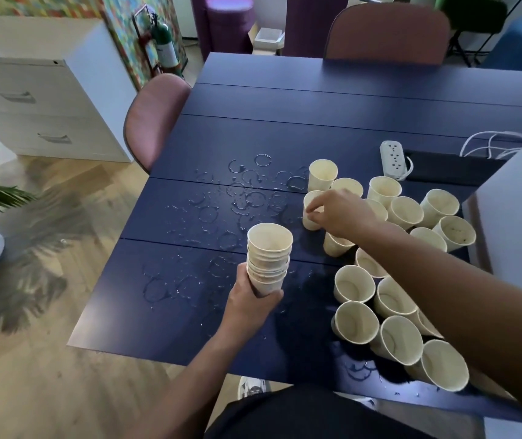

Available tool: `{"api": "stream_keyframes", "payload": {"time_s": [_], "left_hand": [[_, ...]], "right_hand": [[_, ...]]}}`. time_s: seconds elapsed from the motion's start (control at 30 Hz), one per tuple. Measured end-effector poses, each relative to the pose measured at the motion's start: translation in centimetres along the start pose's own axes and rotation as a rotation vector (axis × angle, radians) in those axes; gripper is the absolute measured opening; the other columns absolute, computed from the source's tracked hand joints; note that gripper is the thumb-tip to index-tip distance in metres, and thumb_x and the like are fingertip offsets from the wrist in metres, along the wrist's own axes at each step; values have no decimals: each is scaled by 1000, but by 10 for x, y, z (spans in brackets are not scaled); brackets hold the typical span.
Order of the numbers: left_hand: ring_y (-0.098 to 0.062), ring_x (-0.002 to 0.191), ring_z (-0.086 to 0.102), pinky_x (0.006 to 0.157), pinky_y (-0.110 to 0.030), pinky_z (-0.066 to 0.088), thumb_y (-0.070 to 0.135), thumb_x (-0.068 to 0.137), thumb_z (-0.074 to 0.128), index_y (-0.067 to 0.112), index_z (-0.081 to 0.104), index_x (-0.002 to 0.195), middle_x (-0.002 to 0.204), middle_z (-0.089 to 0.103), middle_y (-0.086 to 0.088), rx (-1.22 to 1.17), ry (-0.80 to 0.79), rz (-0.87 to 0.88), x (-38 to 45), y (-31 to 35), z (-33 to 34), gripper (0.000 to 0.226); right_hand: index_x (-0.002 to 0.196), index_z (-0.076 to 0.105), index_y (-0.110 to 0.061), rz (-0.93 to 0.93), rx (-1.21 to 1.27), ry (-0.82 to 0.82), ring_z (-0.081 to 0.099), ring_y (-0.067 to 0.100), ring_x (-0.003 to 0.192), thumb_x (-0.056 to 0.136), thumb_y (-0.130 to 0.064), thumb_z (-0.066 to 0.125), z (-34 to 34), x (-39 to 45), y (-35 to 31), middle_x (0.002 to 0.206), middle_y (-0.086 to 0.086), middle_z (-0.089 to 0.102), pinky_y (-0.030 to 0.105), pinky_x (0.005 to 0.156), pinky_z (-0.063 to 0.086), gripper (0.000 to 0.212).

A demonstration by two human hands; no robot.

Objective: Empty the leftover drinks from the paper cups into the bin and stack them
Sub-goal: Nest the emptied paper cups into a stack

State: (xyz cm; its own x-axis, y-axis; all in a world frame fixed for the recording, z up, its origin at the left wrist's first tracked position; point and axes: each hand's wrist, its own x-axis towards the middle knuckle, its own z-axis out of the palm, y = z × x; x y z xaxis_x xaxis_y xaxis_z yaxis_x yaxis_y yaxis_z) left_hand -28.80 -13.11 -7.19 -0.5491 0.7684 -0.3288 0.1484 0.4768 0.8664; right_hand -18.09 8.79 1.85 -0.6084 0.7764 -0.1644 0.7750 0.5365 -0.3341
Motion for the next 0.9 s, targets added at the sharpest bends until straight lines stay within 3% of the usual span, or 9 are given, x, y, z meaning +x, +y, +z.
{"api": "stream_keyframes", "payload": {"time_s": [0.1, 0.33, 0.43, 0.53, 0.63, 0.77, 0.9], "left_hand": [[-6, 96, 62, 81, -35, 55, 23, 78, 81, 31, 45, 119, 105, 63, 14, 1, -3, 0, -3, -4, -3, 55], [-9, 95, 62, 82, -39, 56, 24, 76, 80, 32, 44, 117, 104, 63, 14, 7, 15, -13, -6, -8, -5, 55], [-8, 95, 62, 80, -35, 54, 24, 78, 80, 33, 44, 118, 105, 62, 14, 14, 2, -9, -7, -7, -5, 55], [-11, 97, 63, 82, -37, 56, 24, 77, 80, 34, 44, 117, 105, 62, 14, 17, -10, -12, -7, -7, -3, 55], [-12, 97, 63, 85, -41, 56, 26, 76, 80, 33, 45, 116, 105, 63, 14, 20, -18, -22, -6, -6, -1, 54], [-13, 97, 63, 85, -43, 56, 27, 75, 79, 34, 45, 118, 105, 63, 14, 18, -45, -22, -5, -3, 4, 55], [-12, 96, 62, 76, -30, 53, 24, 77, 78, 33, 45, 118, 104, 63, 13, 28, -78, -25, -4, -1, 10, 53]], "right_hand": [[127, 64, -29, 26, -130, -32, 64, 30, 106, 93, -22, 63, 14, 12, 3, 123, 4, 66, 37, 78, 53, 35], [104, 71, -15, 54, -237, 14, 65, 34, 82, 89, -9, 63, 36, 25, 9, 96, 11, 68, 37, 69, 54, 18], [102, 72, -14, 13, -230, 21, 64, 33, 79, 89, -12, 64, 39, 25, 12, 94, 11, 68, 42, 72, 58, 15], [105, 74, -18, -2, -204, 43, 64, 33, 81, 91, -15, 60, 41, 23, 19, 96, 11, 69, 37, 69, 55, 20], [103, 76, -23, 7, -127, 132, 65, 33, 84, 92, -20, 56, 41, 17, 26, 94, 8, 72, 36, 65, 51, 22], [103, 77, -23, -45, 34, 326, 68, 31, 79, 91, -24, 66, 34, 1, 32, 92, 4, 76, 38, 64, 53, 17], [98, 79, -18, -163, 169, 551, 66, 18, 68, 85, -19, 74, 6, -16, 25, 86, 0, 76, 33, 63, 54, 14]]}}
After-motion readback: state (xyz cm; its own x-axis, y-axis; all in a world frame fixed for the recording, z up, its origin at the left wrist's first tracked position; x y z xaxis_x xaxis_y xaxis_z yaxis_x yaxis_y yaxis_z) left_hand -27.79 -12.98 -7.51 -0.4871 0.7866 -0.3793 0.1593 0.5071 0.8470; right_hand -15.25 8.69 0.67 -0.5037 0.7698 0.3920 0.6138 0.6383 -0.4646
